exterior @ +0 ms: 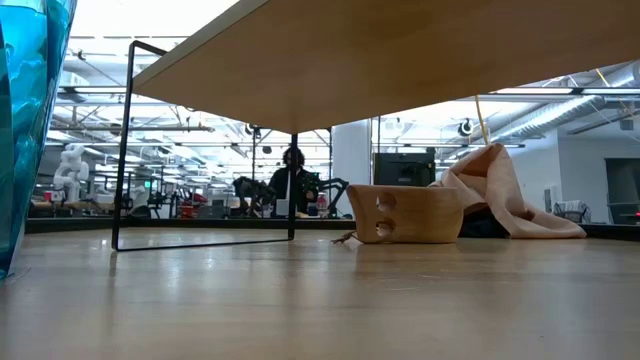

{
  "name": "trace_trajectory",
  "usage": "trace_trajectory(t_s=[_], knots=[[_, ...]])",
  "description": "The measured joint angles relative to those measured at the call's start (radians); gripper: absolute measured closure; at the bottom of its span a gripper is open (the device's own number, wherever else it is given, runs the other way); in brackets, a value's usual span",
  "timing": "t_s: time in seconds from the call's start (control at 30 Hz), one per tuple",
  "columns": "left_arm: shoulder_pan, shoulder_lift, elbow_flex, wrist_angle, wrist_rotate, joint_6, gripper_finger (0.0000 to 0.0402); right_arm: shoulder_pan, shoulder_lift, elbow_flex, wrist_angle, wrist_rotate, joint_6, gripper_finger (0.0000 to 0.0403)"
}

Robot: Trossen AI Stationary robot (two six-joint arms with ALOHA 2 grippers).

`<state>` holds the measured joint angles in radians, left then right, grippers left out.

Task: Stack small to large cups/mugs on shelf
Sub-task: Put the blue cup on the shelf

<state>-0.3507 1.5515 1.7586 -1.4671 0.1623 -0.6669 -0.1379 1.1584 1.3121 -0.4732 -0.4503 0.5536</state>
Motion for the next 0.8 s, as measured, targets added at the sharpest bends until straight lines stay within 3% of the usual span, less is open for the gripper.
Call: trace_trajectory(t_s=[0.3,0.47,0.8], knots=[[-0.040,0.001,-0.151,0.153,-0.040,-0.091,0.0163,0.003,-0.004,0.000,-0.028,0.000,-0.024,0.0003],[-0.066,0.002,-0.238,0.160,0.002,-0.138,0.0163,0.003,-0.008,0.000,-0.027,-0.001,-0.029,0.0003],[-0.109,0.000,-0.280,0.163,-0.008,-0.131,0.0163,0.003,-0.007,0.000,-0.026,-0.001,-0.034,0.0003]])
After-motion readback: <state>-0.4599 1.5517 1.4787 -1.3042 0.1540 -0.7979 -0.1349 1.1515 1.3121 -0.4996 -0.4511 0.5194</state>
